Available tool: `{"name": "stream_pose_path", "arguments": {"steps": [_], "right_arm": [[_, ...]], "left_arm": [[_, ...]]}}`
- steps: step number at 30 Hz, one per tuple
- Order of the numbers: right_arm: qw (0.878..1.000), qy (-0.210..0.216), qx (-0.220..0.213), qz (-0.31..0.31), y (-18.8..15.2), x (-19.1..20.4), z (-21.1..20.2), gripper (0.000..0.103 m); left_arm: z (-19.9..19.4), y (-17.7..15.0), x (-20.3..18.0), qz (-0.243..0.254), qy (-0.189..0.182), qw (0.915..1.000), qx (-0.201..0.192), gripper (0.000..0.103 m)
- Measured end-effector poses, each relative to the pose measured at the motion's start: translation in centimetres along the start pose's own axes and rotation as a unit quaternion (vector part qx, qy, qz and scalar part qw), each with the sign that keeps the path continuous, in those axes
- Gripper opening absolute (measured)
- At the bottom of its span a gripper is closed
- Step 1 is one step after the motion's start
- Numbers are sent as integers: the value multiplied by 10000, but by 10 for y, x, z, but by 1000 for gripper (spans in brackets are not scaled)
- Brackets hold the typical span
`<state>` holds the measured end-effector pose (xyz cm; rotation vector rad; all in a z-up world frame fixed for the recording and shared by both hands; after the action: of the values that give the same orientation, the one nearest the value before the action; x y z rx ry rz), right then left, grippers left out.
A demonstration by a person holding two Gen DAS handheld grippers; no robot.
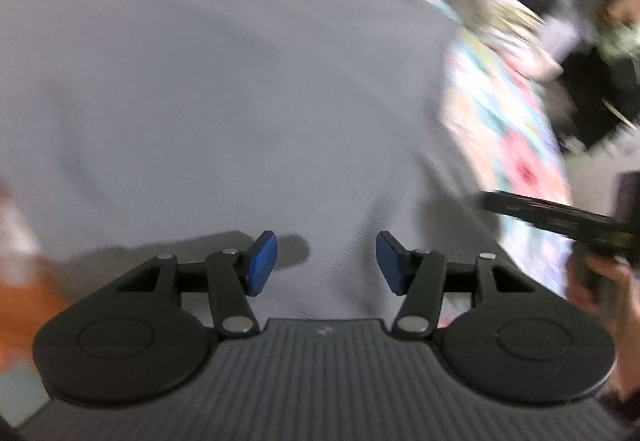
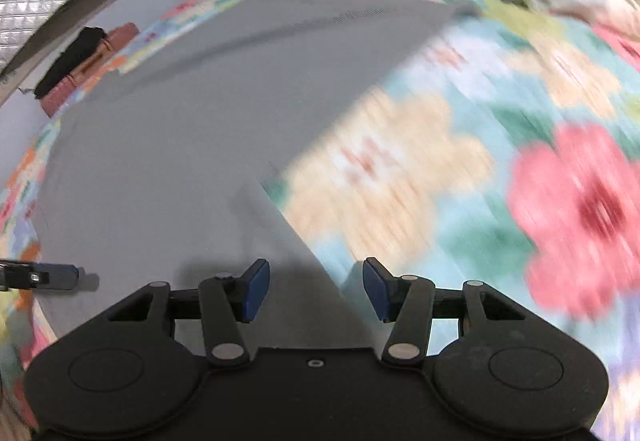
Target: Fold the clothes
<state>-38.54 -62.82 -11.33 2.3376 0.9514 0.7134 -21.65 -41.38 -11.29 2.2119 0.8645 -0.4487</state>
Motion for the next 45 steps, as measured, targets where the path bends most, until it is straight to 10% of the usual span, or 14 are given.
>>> {"name": "stream_pose_path", "arguments": {"steps": [6, 10, 16, 21, 27, 37, 39, 41, 45], "right_arm": [[9995, 196, -215, -124, -21, 1, 2, 60], [9967, 271, -489, -580, -21, 15, 3, 5], [9752, -608, -1557, -1448, 12, 13, -62, 3], [9771, -906, -1107, -1573, 1, 1, -22, 4], [9952, -463, -674, -533, -24, -27, -37, 39], [9961, 701, -280, -446, -90, 11, -72, 52], [9937, 542, -395, -897, -93, 25, -63, 51], [9899, 174, -530, -1301, -90, 31, -54, 5], [9830, -230, -720, -1674, -73, 34, -78, 4]], "left_arm": [[19, -28, -31, 699, 242, 9969, 267, 55], [23, -30, -29, 750, 465, 9957, 276, 55], [14, -35, -23, 867, 771, 9929, 250, 55], [16, -42, -19, 1087, 905, 9894, 334, 56], [12, -43, -20, 1175, 900, 9886, 291, 57], [15, -33, -15, 774, 741, 9940, 203, 58], [15, -33, -15, 728, 750, 9943, 190, 58], [15, -32, -14, 681, 759, 9946, 177, 58], [12, -29, -12, 642, 829, 9944, 121, 58]]}}
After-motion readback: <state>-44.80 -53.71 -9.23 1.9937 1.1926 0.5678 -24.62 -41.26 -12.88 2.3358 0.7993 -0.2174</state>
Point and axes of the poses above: each gripper's, at about its wrist camera, not at the fingertips, and z roughly the way its jaws point, x to its left, y to its top, the point moved 10 cm from there along z, roughly the way its jaws point, and after that the axes turned 7 degrees about -x, right-handed, at the moved point
